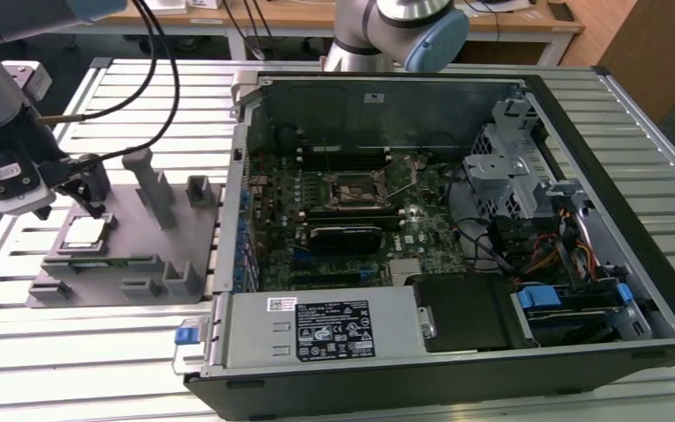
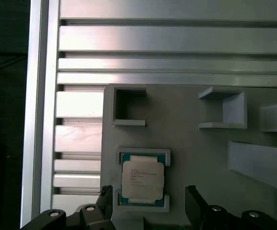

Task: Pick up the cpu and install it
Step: 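Pick up the cpu and move it towards the insertion slot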

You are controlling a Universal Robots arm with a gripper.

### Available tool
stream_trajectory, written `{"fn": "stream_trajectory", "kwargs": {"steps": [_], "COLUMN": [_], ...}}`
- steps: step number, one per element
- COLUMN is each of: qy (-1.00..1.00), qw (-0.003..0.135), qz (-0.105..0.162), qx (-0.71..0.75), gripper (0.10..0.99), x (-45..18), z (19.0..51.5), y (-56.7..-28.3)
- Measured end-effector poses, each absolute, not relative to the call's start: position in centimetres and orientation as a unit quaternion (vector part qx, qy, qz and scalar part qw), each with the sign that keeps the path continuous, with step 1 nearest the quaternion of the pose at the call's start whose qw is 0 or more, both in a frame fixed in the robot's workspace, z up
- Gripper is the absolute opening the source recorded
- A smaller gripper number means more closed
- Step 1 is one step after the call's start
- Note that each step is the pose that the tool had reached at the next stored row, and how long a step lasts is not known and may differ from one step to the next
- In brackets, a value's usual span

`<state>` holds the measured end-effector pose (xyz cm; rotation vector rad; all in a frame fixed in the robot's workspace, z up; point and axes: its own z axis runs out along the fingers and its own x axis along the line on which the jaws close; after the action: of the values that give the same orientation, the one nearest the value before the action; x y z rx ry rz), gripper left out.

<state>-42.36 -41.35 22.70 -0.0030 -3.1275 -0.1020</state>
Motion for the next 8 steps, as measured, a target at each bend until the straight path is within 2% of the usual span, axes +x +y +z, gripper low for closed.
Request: {"fn": "stream_trajectory", "kwargs": {"steps": [3,4,8], "qy": [-0.999,-0.999,-0.999], "qw": [0.006,0.006,0.006], "qz": [-0.033,-0.033,-0.032], "qx": [-0.001,-0.001,-0.001], "gripper": [0.714,0.776,0.776], "x": [-42.4,-42.4,-42.4], "z": [22.2,22.0,21.5], "y": [-41.3,-41.3,-41.3]}}
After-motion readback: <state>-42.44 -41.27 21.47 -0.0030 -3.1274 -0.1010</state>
